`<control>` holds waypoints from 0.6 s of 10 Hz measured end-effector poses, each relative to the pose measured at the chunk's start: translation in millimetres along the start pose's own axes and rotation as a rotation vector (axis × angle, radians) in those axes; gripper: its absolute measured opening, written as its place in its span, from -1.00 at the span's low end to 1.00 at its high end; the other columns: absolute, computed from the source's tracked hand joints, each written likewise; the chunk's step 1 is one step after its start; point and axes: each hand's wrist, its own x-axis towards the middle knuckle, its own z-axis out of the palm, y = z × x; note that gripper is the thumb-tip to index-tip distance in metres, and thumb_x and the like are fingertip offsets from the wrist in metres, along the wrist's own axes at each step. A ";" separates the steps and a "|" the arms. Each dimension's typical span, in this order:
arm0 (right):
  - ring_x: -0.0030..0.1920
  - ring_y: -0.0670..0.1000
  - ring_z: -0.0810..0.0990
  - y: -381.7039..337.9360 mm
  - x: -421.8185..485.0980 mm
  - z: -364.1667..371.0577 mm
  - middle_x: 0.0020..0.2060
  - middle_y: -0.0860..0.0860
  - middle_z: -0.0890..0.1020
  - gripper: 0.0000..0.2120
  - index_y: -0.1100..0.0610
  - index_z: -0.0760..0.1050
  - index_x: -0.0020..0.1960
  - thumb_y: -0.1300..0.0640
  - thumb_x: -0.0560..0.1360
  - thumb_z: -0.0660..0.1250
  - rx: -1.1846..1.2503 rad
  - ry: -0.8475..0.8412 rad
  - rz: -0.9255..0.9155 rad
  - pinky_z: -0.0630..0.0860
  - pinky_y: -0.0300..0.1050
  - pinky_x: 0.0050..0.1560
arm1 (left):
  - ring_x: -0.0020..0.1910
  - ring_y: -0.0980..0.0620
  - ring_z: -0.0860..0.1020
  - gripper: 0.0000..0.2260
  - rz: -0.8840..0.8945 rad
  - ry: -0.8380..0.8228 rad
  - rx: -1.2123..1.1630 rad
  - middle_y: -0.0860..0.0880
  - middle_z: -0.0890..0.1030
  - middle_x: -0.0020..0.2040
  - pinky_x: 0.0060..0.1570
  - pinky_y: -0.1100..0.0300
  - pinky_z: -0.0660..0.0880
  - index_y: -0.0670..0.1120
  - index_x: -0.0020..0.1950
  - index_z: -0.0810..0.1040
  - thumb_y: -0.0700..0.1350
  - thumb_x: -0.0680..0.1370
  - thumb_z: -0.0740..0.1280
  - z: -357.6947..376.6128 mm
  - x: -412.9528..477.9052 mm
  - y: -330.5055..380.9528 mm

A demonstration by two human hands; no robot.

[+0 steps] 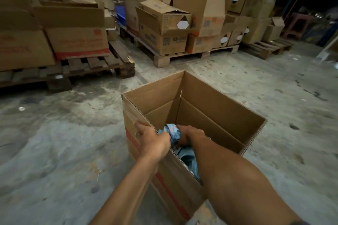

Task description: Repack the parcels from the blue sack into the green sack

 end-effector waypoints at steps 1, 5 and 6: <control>0.42 0.20 0.39 -2.8 -0.6 -1.7 0.45 0.09 0.41 -0.03 -0.10 0.13 0.55 -0.12 0.29 0.58 -0.042 0.020 0.011 0.30 0.33 0.40 | 0.44 -0.18 0.32 -0.26 -0.008 -0.002 0.006 -0.23 0.20 0.52 0.36 0.13 0.28 -0.17 0.60 -0.09 -0.27 0.54 0.27 -0.8 -1.9 2.2; 0.57 0.17 0.13 -31.4 -127.4 -87.1 0.60 0.12 0.12 -0.42 -0.01 0.09 0.60 0.12 0.62 0.16 0.059 0.394 -0.102 -0.15 0.41 0.49 | 0.52 -0.23 0.20 -0.14 0.042 -0.209 0.088 -0.21 0.10 0.59 0.44 -0.06 0.24 -0.04 0.62 -0.25 0.23 0.56 0.22 -41.8 -24.1 -8.3; 0.60 0.11 0.04 -42.0 -201.5 -74.5 0.61 0.04 0.05 -0.47 -0.05 0.10 0.60 0.02 0.65 0.13 0.023 0.663 -0.225 -0.08 0.30 0.53 | 0.60 -0.11 -0.03 -0.16 0.196 -0.315 0.191 -0.04 -0.08 0.63 0.53 -0.13 0.06 0.11 0.60 -0.26 0.32 0.54 0.20 -97.7 -58.1 -27.7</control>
